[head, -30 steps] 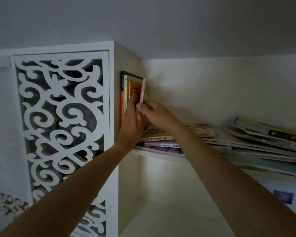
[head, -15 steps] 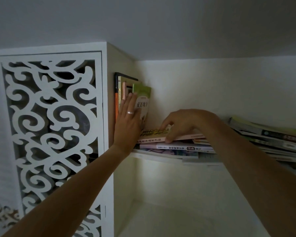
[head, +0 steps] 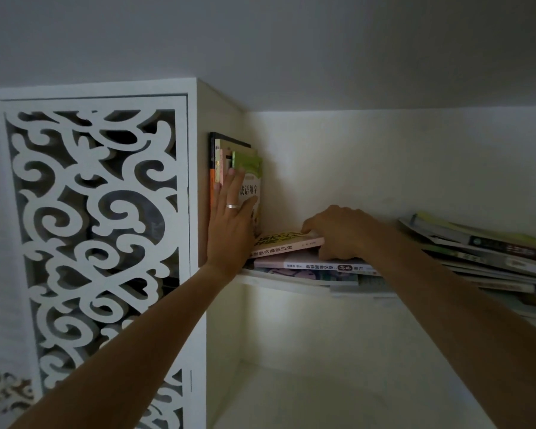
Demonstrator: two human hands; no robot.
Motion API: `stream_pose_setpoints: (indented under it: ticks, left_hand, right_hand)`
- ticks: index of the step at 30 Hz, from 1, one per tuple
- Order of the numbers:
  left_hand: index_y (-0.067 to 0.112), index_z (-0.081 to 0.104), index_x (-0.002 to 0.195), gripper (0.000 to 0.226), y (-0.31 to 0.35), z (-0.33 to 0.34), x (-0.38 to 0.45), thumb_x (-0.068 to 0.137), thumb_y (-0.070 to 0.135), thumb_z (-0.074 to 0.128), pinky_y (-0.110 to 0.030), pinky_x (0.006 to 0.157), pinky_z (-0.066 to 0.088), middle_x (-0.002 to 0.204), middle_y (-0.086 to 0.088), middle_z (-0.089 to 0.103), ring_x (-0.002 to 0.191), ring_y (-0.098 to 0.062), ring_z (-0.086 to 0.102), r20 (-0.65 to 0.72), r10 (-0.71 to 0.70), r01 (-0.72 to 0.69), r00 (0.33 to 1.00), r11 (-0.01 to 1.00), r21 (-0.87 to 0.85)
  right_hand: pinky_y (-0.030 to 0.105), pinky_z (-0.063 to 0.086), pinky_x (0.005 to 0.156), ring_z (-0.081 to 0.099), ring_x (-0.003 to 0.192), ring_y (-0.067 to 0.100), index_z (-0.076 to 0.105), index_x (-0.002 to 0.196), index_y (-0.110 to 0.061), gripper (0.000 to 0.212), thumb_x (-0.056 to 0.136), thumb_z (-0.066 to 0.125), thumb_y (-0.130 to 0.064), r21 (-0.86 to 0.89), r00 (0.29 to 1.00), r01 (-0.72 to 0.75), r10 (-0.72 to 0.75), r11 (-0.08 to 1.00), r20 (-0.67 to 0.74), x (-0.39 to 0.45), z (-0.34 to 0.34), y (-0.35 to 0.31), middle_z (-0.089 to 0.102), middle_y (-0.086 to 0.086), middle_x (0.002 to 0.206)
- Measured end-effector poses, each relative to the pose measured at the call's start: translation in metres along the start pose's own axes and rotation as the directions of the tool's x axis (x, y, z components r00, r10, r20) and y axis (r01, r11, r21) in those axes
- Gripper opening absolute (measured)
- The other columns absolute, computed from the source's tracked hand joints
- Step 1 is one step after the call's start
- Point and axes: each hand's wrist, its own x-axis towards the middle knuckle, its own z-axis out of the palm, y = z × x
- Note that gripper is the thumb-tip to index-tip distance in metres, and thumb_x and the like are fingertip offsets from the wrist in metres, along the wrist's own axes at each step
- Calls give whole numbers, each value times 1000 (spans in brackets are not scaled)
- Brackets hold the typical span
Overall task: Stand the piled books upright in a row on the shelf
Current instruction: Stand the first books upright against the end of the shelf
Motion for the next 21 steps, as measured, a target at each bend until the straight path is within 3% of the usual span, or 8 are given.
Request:
stream_pose_setpoints:
  ticks: [2,4,6,9,13,15,18,21]
  left_hand:
    - [5,72,115,30,-1,-1,0,85,6,78,-44,132,-1,165,-18,34,158,-37,21,4,-9,9,1000,1000,9]
    - [2,69,122,30,1,-3,1,91,2,68,-46,132,4,165,-16,36,158,-34,21,-6,-39,38,999,998,-47]
    - [0,61,138,39,6,-9,2,100,9,53,-52,131,15,164,-15,38,158,-31,23,-13,-75,72,997,986,-150]
    - [3,46,152,53,12,-15,4,104,24,41,-49,131,16,164,-14,40,158,-27,26,-24,-120,111,993,967,-228]
    - [5,42,156,55,12,-12,3,105,26,41,-48,131,11,166,-14,34,159,-28,22,-16,-82,78,996,982,-173]
    - [7,44,155,54,11,-13,3,107,29,38,-47,132,8,167,-12,34,160,-27,20,-7,-89,86,996,979,-184]
    - [8,46,154,53,12,-14,5,108,31,32,-47,131,11,166,-10,36,159,-24,22,-7,-90,87,996,979,-187]
    - [7,43,156,50,10,-11,2,108,23,35,-50,130,17,166,-9,38,159,-21,24,-25,-90,83,996,977,-194]
  right_hand:
    - [37,49,86,60,114,27,44,149,-42,61,93,67,-43,46,999,-10,12,999,-51,0,7,2,58,6,136]
    - [36,49,82,62,104,29,57,139,-36,44,97,61,-50,75,991,-21,30,997,-128,-2,11,4,63,8,125]
    - [34,45,70,58,83,29,64,126,-26,31,102,55,-44,110,962,-31,60,993,-266,-2,12,7,66,11,109]
    - [31,42,67,57,77,28,63,125,-19,27,104,53,-34,332,883,-41,190,942,-429,2,5,11,69,15,106]
    - [26,55,69,68,93,26,63,129,-10,36,107,51,-35,735,724,90,463,672,-512,12,-10,0,69,12,122]
    - [8,50,59,68,102,27,61,130,-7,38,108,47,-34,854,681,166,570,492,-461,21,-14,-18,66,12,130]
    - [5,39,57,64,115,24,59,132,-8,38,109,45,-35,908,693,218,598,359,-403,33,-10,-60,64,10,134]
    - [-5,39,60,59,97,3,49,144,-14,42,110,40,-36,898,798,286,436,334,-417,43,7,-104,61,6,135]
